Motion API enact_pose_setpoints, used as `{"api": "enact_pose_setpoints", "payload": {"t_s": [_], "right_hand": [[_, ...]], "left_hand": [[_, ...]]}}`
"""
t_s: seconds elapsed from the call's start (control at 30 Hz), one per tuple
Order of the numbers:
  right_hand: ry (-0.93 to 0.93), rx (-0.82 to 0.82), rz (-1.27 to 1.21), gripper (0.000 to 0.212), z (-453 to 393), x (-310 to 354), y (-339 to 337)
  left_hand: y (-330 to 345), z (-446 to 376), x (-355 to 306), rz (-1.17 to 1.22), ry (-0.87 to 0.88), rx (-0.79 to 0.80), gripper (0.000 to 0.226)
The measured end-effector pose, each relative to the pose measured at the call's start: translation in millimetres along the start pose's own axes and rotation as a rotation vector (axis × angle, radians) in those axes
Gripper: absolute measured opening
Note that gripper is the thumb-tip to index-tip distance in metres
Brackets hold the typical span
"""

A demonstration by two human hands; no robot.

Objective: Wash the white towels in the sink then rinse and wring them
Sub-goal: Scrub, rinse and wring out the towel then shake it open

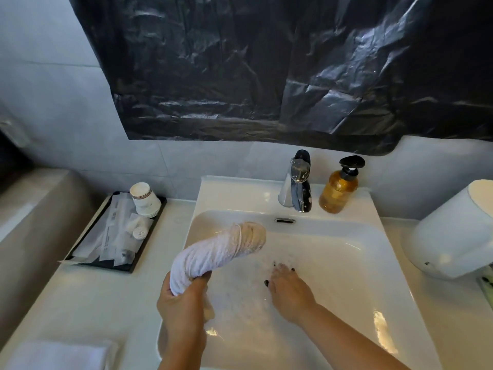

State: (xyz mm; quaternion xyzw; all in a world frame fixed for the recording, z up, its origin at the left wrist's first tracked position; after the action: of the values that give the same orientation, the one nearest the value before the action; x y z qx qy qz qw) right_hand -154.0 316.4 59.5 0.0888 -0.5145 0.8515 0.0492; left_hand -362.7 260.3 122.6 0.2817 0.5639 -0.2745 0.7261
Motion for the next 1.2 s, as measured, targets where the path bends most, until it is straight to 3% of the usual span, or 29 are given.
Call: {"api": "enact_pose_setpoints", "payload": {"t_s": [0.2,0.4,0.53,0.63,0.77,0.93,1.03,1.1,1.2], "right_hand": [[0.014,0.017,0.061,0.034,-11.2,-5.6,-12.1],[-0.018,0.111,-0.095,0.036,-10.0,-20.0,-17.3],[0.011,0.076,-0.056,0.043,0.1,-34.6,-3.7],[-0.005,-0.006,-0.057,0.034,-3.8,-29.7,-7.9],[-0.009,-0.056,-0.011,0.041,-12.0,-35.8,-11.4],[-0.058,-0.048,0.063,0.047,-13.3,-24.5,-12.6],[-0.040,0.009,-0.076,0.045,-14.6,-37.3,-22.4],[-0.032,0.016,-0.303,0.044,-9.7,-48.2,-30.4],[0.056,-0.127,-0.648,0.052,7.3,-64.9,-42.5]], "left_hand": [[3.1,0.4,-0.3,0.098,-0.060,-0.033,0.035],[7.2,13.2,-7.9,0.182,-0.119,-0.058,0.046],[0.2,21.3,-11.7,0.171,-0.095,-0.056,0.048],[-6.7,29.7,-6.5,0.174,-0.105,-0.086,0.041],[-11.7,44.5,-0.3,0.148,-0.137,-0.128,0.059],[-6.2,57.9,7.5,0.162,-0.175,-0.156,0.038],[-7.0,65.5,11.0,0.192,-0.185,-0.131,0.030],[-11.7,66.8,10.0,0.187,-0.173,-0.132,0.031],[-15.5,60.4,4.8,0.212,-0.177,-0.112,0.024]]}}
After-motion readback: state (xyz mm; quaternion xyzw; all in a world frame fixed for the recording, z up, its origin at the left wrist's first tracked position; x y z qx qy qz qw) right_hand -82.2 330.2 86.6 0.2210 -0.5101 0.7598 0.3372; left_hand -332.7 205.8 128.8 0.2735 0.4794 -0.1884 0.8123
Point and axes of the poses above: each hand's wrist, its own z-axis away from the middle knuckle, its own y-axis out of the palm, x = y × z, the point moved 4 cm from there along -z, towards the middle knuckle, and after that the axes turned 8 degrees about y, right-handed, at the moved point
